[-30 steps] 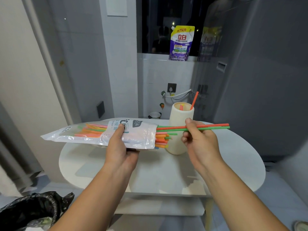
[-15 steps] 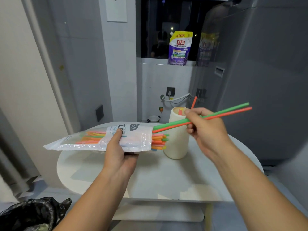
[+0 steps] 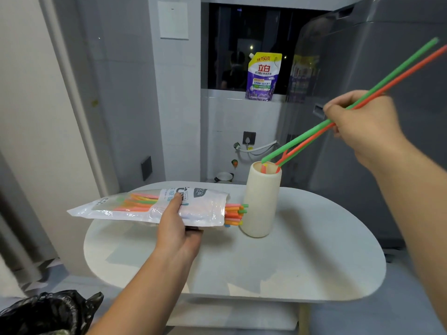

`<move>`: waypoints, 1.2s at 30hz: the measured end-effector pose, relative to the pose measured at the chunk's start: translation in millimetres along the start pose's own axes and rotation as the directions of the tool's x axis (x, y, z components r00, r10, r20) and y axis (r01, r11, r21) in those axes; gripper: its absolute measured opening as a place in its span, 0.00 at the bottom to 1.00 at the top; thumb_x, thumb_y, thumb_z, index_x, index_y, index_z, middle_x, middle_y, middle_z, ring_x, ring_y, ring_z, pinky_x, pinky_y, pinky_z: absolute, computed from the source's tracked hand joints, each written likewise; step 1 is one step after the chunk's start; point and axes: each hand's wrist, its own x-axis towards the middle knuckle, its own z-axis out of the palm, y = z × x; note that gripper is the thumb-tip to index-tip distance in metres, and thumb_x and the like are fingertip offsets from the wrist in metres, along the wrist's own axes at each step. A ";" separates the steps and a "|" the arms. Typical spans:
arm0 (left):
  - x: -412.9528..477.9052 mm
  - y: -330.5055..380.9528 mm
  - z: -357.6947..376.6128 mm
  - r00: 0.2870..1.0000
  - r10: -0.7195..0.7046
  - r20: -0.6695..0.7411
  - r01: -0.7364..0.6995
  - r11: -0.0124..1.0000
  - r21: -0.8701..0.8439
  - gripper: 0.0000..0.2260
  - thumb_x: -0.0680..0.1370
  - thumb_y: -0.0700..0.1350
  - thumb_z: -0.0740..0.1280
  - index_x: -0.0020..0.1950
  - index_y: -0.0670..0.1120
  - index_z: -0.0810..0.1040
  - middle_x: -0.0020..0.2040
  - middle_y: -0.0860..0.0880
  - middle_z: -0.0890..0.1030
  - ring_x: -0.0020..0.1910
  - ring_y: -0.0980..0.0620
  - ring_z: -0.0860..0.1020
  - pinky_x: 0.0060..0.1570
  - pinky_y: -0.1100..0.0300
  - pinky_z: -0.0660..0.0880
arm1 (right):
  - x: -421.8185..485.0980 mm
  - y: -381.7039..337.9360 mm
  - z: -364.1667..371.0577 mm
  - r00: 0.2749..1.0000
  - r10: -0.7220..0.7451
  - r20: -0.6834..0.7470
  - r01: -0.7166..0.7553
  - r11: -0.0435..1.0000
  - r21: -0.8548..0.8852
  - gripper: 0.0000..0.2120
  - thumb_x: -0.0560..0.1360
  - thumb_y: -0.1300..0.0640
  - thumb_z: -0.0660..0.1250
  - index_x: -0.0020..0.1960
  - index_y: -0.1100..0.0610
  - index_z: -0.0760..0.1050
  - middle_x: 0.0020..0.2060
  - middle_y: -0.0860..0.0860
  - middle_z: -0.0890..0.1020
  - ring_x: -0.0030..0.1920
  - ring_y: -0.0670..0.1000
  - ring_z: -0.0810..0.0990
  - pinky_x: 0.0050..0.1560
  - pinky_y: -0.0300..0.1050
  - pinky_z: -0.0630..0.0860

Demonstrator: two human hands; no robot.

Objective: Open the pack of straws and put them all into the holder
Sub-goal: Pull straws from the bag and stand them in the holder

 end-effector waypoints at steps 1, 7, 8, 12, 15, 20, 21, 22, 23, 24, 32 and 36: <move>-1.2 -0.6 0.6 1.000 -0.002 0.004 0.002 1.000 0.004 0.15 0.81 0.44 0.69 0.67 0.46 0.78 0.58 0.47 0.87 0.56 0.47 0.85 0.46 0.49 0.83 | 4.4 -0.1 3.2 1.000 -0.007 -0.001 0.007 0.999 -0.033 0.05 0.72 0.59 0.69 0.38 0.52 0.80 0.31 0.50 0.78 0.31 0.49 0.77 0.37 0.46 0.77; -1.1 -2.9 -1.3 1.000 0.002 0.027 -0.003 1.000 0.025 0.16 0.81 0.44 0.69 0.69 0.47 0.78 0.59 0.46 0.86 0.57 0.46 0.85 0.52 0.47 0.82 | 15.4 9.6 28.5 0.995 0.028 0.098 -0.016 0.992 -0.123 0.03 0.73 0.58 0.71 0.44 0.57 0.82 0.33 0.51 0.79 0.32 0.49 0.77 0.33 0.43 0.75; -1.2 -3.3 -1.6 0.999 0.000 0.032 -0.001 1.000 0.029 0.16 0.81 0.44 0.69 0.69 0.47 0.78 0.59 0.46 0.86 0.57 0.46 0.85 0.53 0.46 0.81 | 15.4 11.7 32.5 0.993 0.032 0.111 -0.018 0.991 -0.131 0.03 0.73 0.58 0.71 0.44 0.58 0.81 0.32 0.51 0.78 0.32 0.49 0.77 0.32 0.42 0.74; -1.5 -4.4 -1.8 0.999 -0.004 0.047 0.003 1.000 0.031 0.15 0.81 0.44 0.69 0.68 0.46 0.78 0.58 0.46 0.86 0.57 0.46 0.85 0.57 0.44 0.80 | 14.1 20.6 50.9 0.983 0.058 0.175 -0.026 0.983 -0.183 0.07 0.72 0.56 0.74 0.45 0.60 0.81 0.34 0.52 0.79 0.34 0.50 0.78 0.33 0.42 0.74; -3.1 -4.8 -0.4 0.999 -0.015 0.045 0.014 0.999 0.031 0.16 0.81 0.44 0.69 0.69 0.46 0.78 0.59 0.46 0.86 0.56 0.46 0.85 0.51 0.46 0.82 | 8.6 25.0 65.1 0.964 0.074 0.254 -0.014 0.974 -0.228 0.11 0.71 0.53 0.77 0.46 0.60 0.80 0.38 0.53 0.81 0.38 0.52 0.81 0.38 0.46 0.78; -3.5 -3.8 0.2 0.999 -0.026 0.037 0.024 0.999 0.039 0.16 0.82 0.45 0.68 0.70 0.47 0.77 0.60 0.45 0.86 0.56 0.46 0.85 0.37 0.51 0.84 | -0.3 32.8 75.0 0.962 0.079 0.262 -0.005 0.962 -0.273 0.18 0.69 0.48 0.78 0.50 0.57 0.78 0.45 0.53 0.82 0.44 0.54 0.83 0.45 0.50 0.82; -3.8 -2.9 0.3 0.999 -0.024 0.038 0.023 0.999 0.039 0.16 0.81 0.45 0.68 0.70 0.47 0.77 0.60 0.46 0.86 0.57 0.46 0.85 0.40 0.51 0.84 | -2.4 33.3 73.9 0.971 0.067 0.231 0.002 0.959 -0.285 0.20 0.69 0.46 0.78 0.53 0.56 0.78 0.48 0.53 0.82 0.46 0.54 0.83 0.48 0.50 0.82; -4.1 -2.0 0.5 0.999 -0.022 0.041 0.021 0.999 0.041 0.16 0.81 0.45 0.68 0.70 0.46 0.77 0.60 0.46 0.86 0.57 0.46 0.85 0.44 0.50 0.84 | -5.7 32.8 71.6 0.983 0.036 0.182 0.020 0.955 -0.295 0.21 0.70 0.45 0.77 0.56 0.55 0.77 0.49 0.52 0.81 0.48 0.53 0.82 0.48 0.49 0.80; -4.5 -0.9 0.7 0.999 -0.021 0.046 0.019 0.999 0.042 0.16 0.81 0.45 0.68 0.70 0.46 0.77 0.60 0.46 0.86 0.58 0.46 0.85 0.47 0.48 0.83 | -11.2 30.8 68.2 0.993 -0.011 0.118 0.046 0.953 -0.299 0.21 0.71 0.45 0.75 0.58 0.55 0.76 0.49 0.51 0.80 0.48 0.52 0.80 0.47 0.46 0.78; -4.5 0.0 0.5 0.999 -0.017 0.048 0.015 0.999 0.041 0.17 0.81 0.45 0.69 0.70 0.46 0.77 0.60 0.46 0.86 0.58 0.46 0.85 0.49 0.48 0.82 | -18.4 28.1 64.7 0.996 -0.073 0.046 0.083 0.954 -0.288 0.18 0.73 0.45 0.73 0.57 0.54 0.76 0.48 0.51 0.80 0.47 0.51 0.79 0.45 0.44 0.75; -12.2 1.2 3.9 0.999 -0.016 0.052 0.015 1.000 0.025 0.17 0.81 0.46 0.69 0.70 0.46 0.78 0.58 0.46 0.87 0.54 0.47 0.86 0.39 0.53 0.84 | -123.7 45.7 76.5 0.967 0.036 0.252 -0.003 0.991 -0.132 0.23 0.79 0.41 0.59 0.35 0.57 0.74 0.32 0.47 0.79 0.37 0.48 0.76 0.41 0.45 0.73; -15.6 -0.8 5.7 0.997 -0.013 0.070 0.010 0.999 0.040 0.17 0.82 0.47 0.68 0.70 0.46 0.77 0.58 0.45 0.87 0.55 0.46 0.86 0.43 0.52 0.84 | -153.1 66.0 86.7 0.926 0.051 0.374 -0.010 0.994 -0.110 0.22 0.77 0.37 0.59 0.32 0.51 0.70 0.28 0.46 0.75 0.34 0.50 0.73 0.38 0.48 0.71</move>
